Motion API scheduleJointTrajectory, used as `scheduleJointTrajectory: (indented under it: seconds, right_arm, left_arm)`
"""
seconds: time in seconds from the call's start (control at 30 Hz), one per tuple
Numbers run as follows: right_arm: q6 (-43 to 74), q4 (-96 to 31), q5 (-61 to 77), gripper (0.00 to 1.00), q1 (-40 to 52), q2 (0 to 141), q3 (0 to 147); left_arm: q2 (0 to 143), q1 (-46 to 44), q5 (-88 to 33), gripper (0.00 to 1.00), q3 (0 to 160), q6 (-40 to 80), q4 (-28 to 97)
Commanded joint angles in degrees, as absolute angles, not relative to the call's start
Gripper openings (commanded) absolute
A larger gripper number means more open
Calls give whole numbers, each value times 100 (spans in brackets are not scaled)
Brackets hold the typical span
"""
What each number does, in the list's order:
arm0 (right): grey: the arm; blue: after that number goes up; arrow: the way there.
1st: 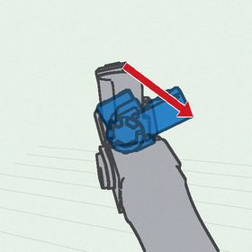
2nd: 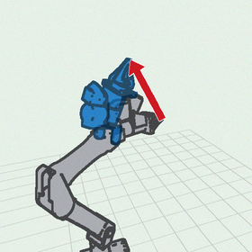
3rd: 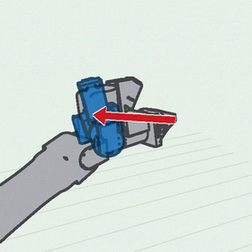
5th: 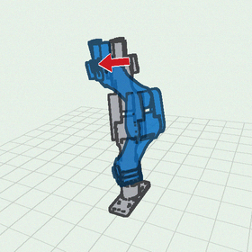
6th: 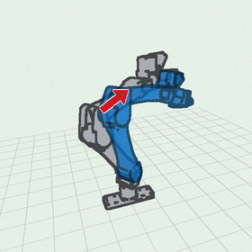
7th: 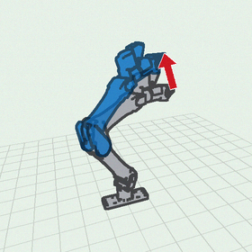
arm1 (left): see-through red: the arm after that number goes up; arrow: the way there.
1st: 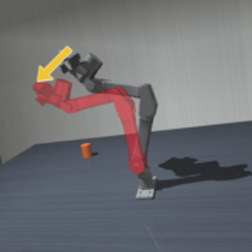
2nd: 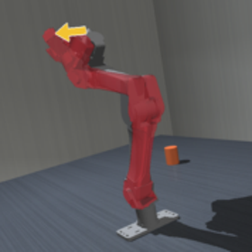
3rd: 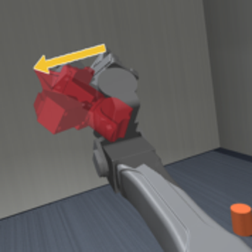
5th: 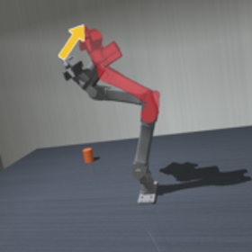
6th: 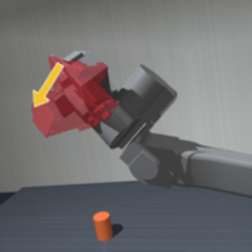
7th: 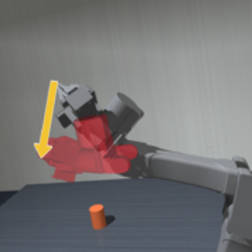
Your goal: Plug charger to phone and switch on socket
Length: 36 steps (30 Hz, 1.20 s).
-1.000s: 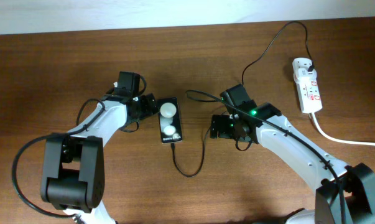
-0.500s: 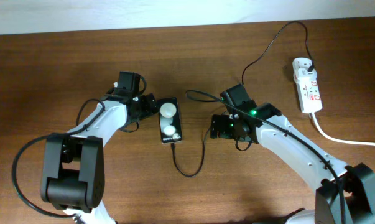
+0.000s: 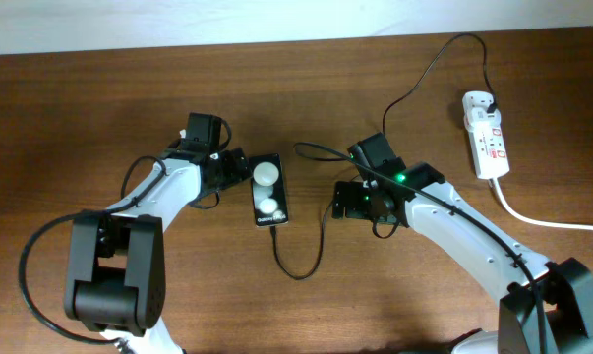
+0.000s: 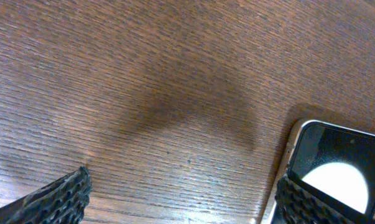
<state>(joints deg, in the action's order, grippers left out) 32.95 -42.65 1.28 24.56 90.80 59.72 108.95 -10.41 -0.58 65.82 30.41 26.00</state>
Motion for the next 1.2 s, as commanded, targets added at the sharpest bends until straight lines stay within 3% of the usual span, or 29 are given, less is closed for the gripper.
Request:
scheduleJointTrajectory:
  seconds: [0.0,1.0,1.17]
  right_arm:
    - [3284,-4268,14,99,2434,9008,6010]
    - [3282,-4311,-71,99,2429,9008,6014]
    - [3304,-5124,-440,99,2423,9008,6724]
  left_arm:
    - [10965,-1000,-19,99,6486,3030,2665]
    - [10965,-1007,-19,99,6486,3030,2646]
    - [10965,-1007,-16,99,6486,3030,2646]
